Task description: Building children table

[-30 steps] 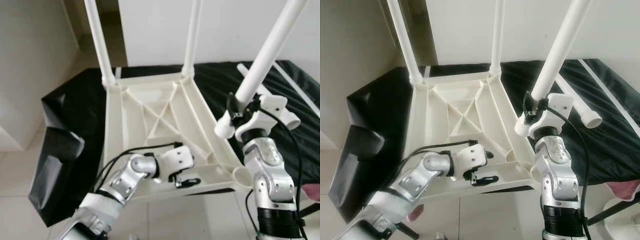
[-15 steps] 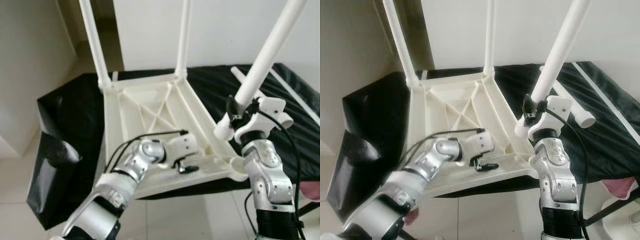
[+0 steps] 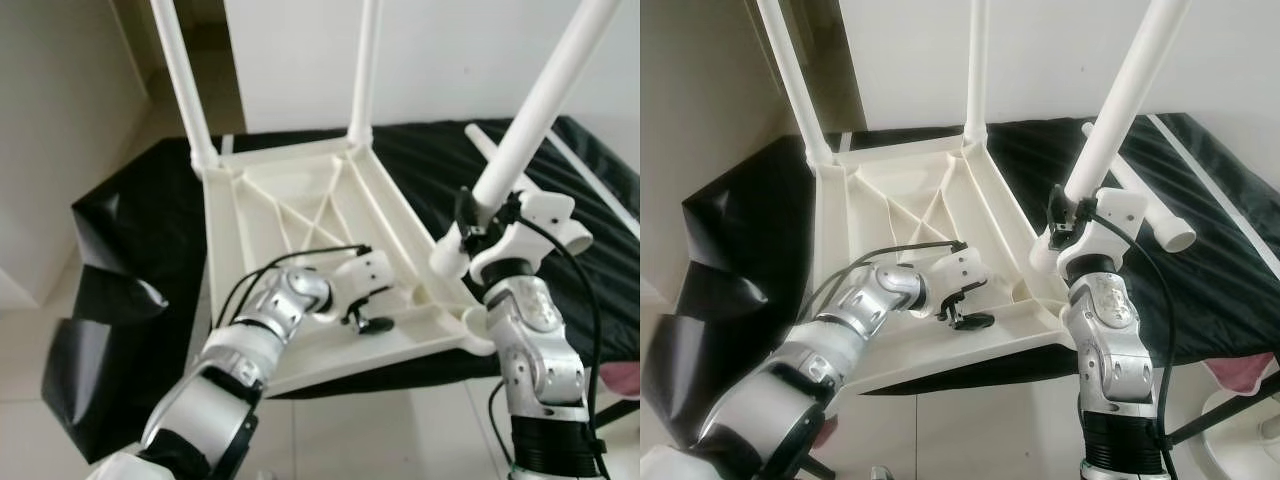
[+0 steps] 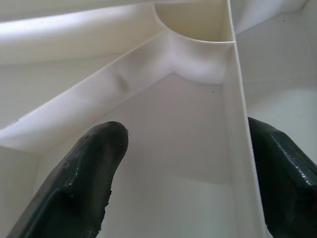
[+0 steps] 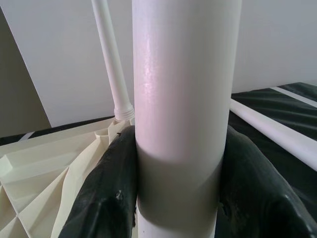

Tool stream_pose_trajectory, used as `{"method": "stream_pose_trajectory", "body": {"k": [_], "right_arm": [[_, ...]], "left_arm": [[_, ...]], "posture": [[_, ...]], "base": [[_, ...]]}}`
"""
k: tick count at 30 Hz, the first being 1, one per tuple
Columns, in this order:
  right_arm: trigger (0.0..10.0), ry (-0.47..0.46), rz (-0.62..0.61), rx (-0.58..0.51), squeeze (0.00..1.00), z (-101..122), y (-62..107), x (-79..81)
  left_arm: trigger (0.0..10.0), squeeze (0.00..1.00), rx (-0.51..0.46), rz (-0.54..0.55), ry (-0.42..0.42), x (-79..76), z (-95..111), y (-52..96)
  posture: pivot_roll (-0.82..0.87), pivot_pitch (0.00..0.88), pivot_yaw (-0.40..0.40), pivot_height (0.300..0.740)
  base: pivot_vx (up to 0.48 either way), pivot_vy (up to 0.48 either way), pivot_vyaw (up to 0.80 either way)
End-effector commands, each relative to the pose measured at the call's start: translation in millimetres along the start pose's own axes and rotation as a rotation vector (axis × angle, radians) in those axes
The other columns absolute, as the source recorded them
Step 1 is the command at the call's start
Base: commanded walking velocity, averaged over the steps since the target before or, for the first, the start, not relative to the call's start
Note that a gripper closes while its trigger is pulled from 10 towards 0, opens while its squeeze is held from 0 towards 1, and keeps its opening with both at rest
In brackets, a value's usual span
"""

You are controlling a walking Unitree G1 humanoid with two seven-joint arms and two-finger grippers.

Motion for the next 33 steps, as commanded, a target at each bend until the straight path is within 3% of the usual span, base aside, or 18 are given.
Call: {"method": "stream_pose_trajectory", "body": {"k": [1,8,19,21,22,24,28,33], "right_arm": [[10.0,-0.002,-0.003,-0.009,0.0,0,0.5,-0.1],[10.0,-0.002,0.0,-0.011,0.0,-1,-0.7,0.0],[10.0,-0.006,-0.007,-0.014,0.0,-1,-0.4,-1.2],[10.0,0.012,0.004,-0.012,0.0,-2,0.3,-1.4],[10.0,0.012,0.004,-0.012,0.0,-2,0.3,-1.4],[10.0,0.034,0.015,-0.01,0.0,-2,2.1,-2.5],[10.0,0.04,0.013,-0.015,0.0,-2,5.9,-4.7],[10.0,0.052,0.0,-0.03,0.0,0,16.1,-7.7]], "left_arm": [[10.0,0.0,-0.016,0.956,0.022,62.9,-2,34.1],[10.0,0.0,0.024,1.088,0.072,76.1,0,44.3],[10.0,0.0,-0.065,1.072,0.16,75.3,7,43.5],[10.0,0.0,-0.256,0.848,0.22,62.1,25,35.0],[10.0,0.0,-0.256,0.848,0.22,62.1,25,35.0],[10.0,0.0,-0.402,0.65,0.203,46.0,39,34.7],[10.0,0.0,-0.449,0.576,0.147,35.0,42,38.6],[10.0,0.0,-0.532,0.352,0.129,10.1,41,43.5]], "posture": [[0.0,0.0,0.026,0.74],[0.01,0.0,0.023,0.74],[0.01,0.0,0.023,0.74],[0.02,0.0,0.021,0.74],[0.02,0.0,0.021,0.74],[0.02,0.0,0.018,0.74],[0.02,0.0,0.01,0.74],[0.02,0.0,0.007,0.74]], "base": [[0.0,0.0,0.0],[0.0,0.0,0.0],[0.0,0.0,0.0],[0.0,0.0,0.0],[0.0,0.0,0.0],[0.0,0.0,0.0],[0.0,0.0,0.0],[0.0,0.0,0.0]]}}
Point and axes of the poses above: a point about 5 cm out from each wrist's last joint towards the gripper, its own y axis pointing back from the gripper into the wrist, its own z axis along the axis of the wrist's last joint, x = y × z, the point moved 2 cm from there along -y, pointing out of the wrist towards the gripper, and after that the axes turned 3 degrees about y, right-handed, at the moved point
